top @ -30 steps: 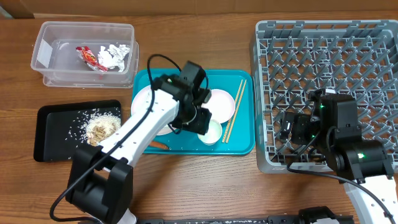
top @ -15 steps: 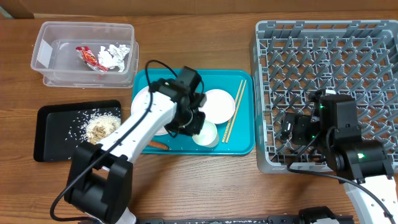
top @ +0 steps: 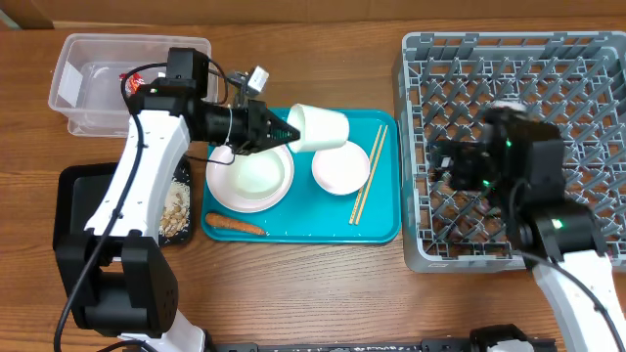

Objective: Sort waste into correct bins and load items into the dishwasher
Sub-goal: 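Grasp the white cup with left gripper and lift it, then hand the white cup from left gripper to right gripper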

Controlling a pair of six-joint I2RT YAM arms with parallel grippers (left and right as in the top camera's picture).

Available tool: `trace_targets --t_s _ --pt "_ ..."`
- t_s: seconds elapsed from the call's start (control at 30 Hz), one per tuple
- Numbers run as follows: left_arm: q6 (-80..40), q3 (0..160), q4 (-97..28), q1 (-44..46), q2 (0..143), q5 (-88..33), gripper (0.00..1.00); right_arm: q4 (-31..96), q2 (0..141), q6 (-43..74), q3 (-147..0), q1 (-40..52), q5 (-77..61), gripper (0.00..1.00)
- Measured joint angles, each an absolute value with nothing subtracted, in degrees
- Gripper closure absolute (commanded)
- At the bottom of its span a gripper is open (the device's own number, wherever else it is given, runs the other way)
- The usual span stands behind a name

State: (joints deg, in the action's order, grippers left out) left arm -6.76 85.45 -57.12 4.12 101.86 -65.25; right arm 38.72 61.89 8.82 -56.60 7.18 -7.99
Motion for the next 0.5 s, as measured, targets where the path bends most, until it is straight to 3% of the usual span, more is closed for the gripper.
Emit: trace_targets --t_s 0.23,0.5 --pt "-6.4 85.4 -57.1 4.5 101.9 -75.1 0.96 24.5 69.7 2.4 -56.6 7.2 -46.3 0.0" --pt "-6.2 85.4 -57.0 6.0 101.9 -79.1 0.96 13.5 76.0 1.0 -56.7 7.2 -71.7 0.0"
